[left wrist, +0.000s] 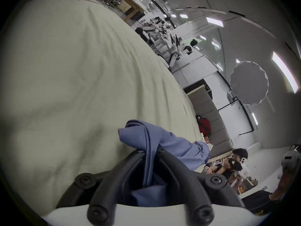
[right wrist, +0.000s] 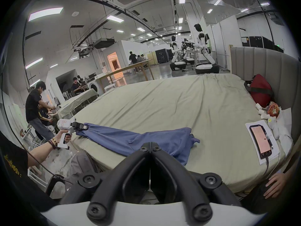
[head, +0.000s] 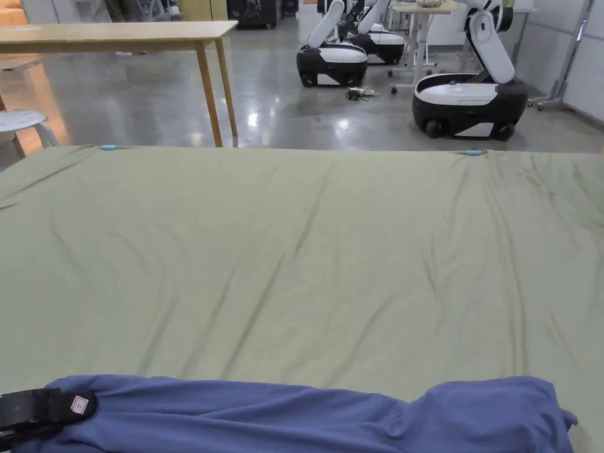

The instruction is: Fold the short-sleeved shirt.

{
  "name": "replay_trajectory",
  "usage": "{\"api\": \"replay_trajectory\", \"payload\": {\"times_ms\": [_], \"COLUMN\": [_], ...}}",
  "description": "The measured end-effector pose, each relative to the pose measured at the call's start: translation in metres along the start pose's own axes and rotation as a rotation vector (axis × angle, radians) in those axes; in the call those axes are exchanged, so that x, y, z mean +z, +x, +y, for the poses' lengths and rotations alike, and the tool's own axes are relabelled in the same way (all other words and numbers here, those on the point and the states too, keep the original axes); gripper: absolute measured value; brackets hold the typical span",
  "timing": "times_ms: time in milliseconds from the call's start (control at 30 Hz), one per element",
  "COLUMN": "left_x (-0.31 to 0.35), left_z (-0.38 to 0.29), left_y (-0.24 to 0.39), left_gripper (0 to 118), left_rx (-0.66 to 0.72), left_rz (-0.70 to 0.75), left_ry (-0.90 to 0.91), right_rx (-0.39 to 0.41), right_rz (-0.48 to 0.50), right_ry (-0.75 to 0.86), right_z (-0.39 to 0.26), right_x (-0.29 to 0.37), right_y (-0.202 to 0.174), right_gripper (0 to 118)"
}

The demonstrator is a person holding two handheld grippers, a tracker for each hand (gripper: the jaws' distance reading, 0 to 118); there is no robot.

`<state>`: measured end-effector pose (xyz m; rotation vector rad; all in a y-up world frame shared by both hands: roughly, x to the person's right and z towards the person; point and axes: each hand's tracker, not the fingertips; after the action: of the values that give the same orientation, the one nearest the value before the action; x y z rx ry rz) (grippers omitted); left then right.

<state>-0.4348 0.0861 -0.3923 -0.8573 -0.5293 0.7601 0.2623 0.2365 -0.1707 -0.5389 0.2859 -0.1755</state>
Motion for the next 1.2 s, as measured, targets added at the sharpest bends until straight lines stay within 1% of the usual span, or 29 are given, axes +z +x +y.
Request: {"api": "replay_trajectory", "payload": {"times_ms": [67,167,233,367,467,600,700,733,767,833,900,1000,1033,1067,1100,1133,1167,1200], "left_x": [-0.004,-0.001,0.001,-0.008,-0.032,-0.081,-0.124,-0.139,-0.151,-0.173,-0.190,-0.198,-0.197,-0.195,-0.193,-0.190,-0.185,-0.180], "left_z": [0.000,0.003,0.003,-0.004,-0.013,-0.030,-0.046,-0.052,-0.058,-0.069,-0.072,-0.078,-0.077,-0.077,-0.077,-0.077,-0.077,-0.076], "left_y": [0.011,0.032,0.053,0.107,0.147,0.178,0.187,0.190,0.191,0.190,0.177,0.168,0.168,0.167,0.170,0.172,0.183,0.188], "left_gripper": [5,5,5,5,5,5,5,5,5,5,5,6,11,25,49,82,94,95], "left_rx": [-0.028,-0.019,-0.063,-0.115,-0.142,-0.117,-0.054,-0.063,-0.076,-0.109,-0.089,-0.053,-0.040,-0.021,-0.027,-0.039,-0.063,-0.085], "left_rz": [0.029,0.034,-0.042,-0.123,-0.150,-0.143,-0.169,-0.170,-0.156,-0.077,-0.058,-0.055,-0.066,-0.098,-0.143,-0.177,-0.205,-0.201], "left_ry": [-0.012,0.008,0.034,0.028,0.003,-0.060,-0.122,-0.136,-0.164,-0.210,-0.232,-0.223,-0.219,-0.217,-0.229,-0.234,-0.224,-0.216], "right_rx": [0.006,0.017,0.021,0.021,0.019,0.015,0.008,0.000,-0.005,-0.004,0.001,-0.001,-0.004,-0.006,-0.007,-0.007,-0.007,-0.007], "right_rz": [0.008,0.017,0.024,0.027,0.027,0.021,0.006,0.002,-0.001,-0.010,-0.019,-0.035,-0.038,-0.040,-0.042,-0.044,-0.045,-0.044], "right_ry": [-0.005,-0.007,-0.006,-0.001,0.001,0.006,0.014,0.017,0.019,0.026,0.029,0.037,0.038,0.038,0.037,0.035,0.032,0.028], "right_z": [0.001,0.002,0.003,0.003,0.002,-0.002,-0.006,-0.006,-0.007,-0.007,-0.008,-0.008,-0.008,-0.008,-0.009,-0.009,-0.009,-0.009], "right_x": [-0.002,-0.003,-0.003,-0.003,-0.003,0.000,0.006,0.008,0.010,0.016,0.022,0.028,0.029,0.029,0.028,0.027,0.026,0.025], "right_y": [-0.002,-0.004,-0.004,-0.004,-0.004,-0.002,0.001,0.003,0.004,0.006,0.008,0.012,0.013,0.014,0.015,0.015,0.016,0.016], "right_gripper": [0,0,0,0,0,0,0,0,0,0,0,0,0,0,0,0,0,0]}}
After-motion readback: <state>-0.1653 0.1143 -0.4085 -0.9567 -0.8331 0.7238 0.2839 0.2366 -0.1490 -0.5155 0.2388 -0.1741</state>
